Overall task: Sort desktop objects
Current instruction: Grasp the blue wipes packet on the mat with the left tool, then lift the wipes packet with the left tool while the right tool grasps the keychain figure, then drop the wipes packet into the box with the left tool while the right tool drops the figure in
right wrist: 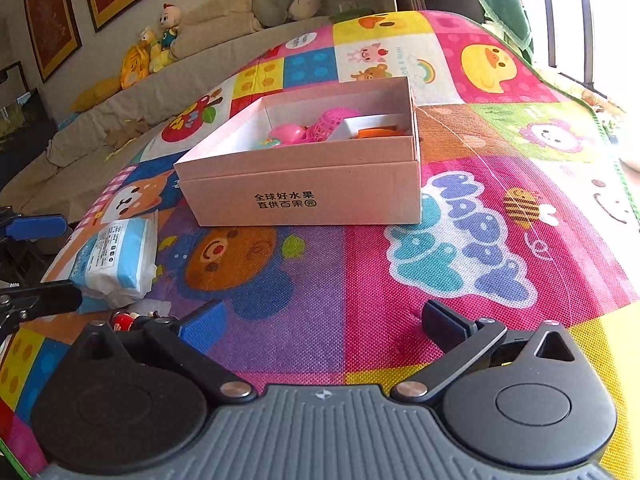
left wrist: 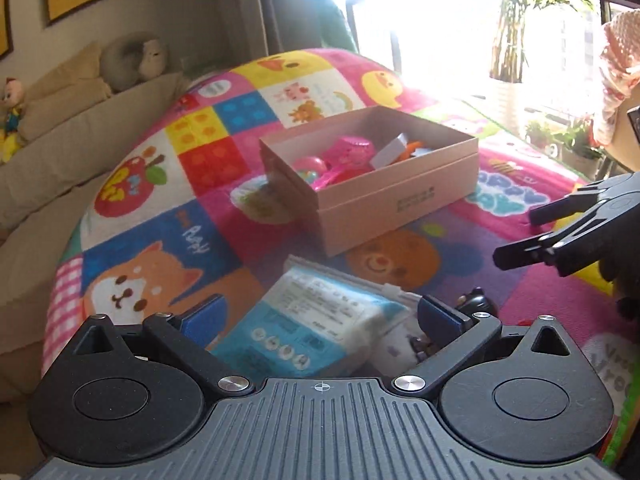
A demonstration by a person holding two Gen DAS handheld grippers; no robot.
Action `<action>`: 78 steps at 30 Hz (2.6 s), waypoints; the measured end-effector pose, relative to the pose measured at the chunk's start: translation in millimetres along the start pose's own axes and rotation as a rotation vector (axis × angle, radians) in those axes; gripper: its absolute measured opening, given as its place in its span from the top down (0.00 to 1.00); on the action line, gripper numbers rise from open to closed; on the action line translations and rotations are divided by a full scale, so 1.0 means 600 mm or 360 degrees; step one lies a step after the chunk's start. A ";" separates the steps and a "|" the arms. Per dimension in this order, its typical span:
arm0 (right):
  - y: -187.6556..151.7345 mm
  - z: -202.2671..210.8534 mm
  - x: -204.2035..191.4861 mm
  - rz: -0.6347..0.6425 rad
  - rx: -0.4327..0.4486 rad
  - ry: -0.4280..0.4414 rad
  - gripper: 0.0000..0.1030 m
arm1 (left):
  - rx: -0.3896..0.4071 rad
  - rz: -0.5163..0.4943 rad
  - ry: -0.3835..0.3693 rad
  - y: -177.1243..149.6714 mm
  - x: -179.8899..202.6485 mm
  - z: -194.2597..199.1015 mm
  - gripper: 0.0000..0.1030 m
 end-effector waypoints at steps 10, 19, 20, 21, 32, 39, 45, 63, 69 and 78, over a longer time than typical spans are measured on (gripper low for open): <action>-0.002 -0.005 -0.009 0.0089 -0.0028 -0.0043 0.00 | -0.0105 0.0439 0.0227 -0.050 -0.066 -0.047 0.00; -0.009 0.012 -0.044 0.0318 0.0004 -0.0035 0.00 | -0.0009 0.0625 0.0197 -0.094 -0.065 0.011 0.00; -0.012 0.018 -0.054 0.0351 0.0001 0.0003 0.00 | 0.0005 0.0637 0.0187 -0.095 -0.065 0.014 0.00; -0.015 0.023 -0.067 0.0384 -0.0013 0.0042 0.00 | 0.0017 0.0642 0.0186 -0.095 -0.065 0.015 0.00; 0.009 0.008 -0.071 0.0562 0.0093 -0.0361 0.00 | 0.0049 0.0680 0.0164 -0.096 -0.070 0.015 0.00; 0.004 0.046 -0.125 0.0547 0.0071 0.0074 0.00 | 0.0056 0.0691 0.0154 -0.096 -0.071 0.016 0.00; -0.022 0.025 -0.199 0.0669 -0.0005 0.0220 0.16 | 0.0062 0.0699 0.0148 -0.096 -0.072 0.016 0.00; -0.022 0.023 -0.163 0.0624 -0.0019 0.0152 0.37 | 0.0003 0.0352 0.0196 -0.046 -0.052 -0.020 0.07; -0.020 0.030 -0.127 0.0574 -0.0023 0.0105 0.37 | -0.0035 0.0339 0.0196 -0.042 -0.040 -0.023 0.39; 0.178 0.174 -0.028 0.0432 0.0453 -0.0020 0.37 | 0.0422 0.0136 0.0210 0.185 -0.030 0.053 0.41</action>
Point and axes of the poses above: each gripper's, at about its wrist camera, not at the fingertips, and z roughly against the way its jaws point, x to its right, y to its top, the point moved 8 cm from there along -z, roughly the way its jaws point, and after that the axes turned 8 degrees about -y, right-handed, at the moved point
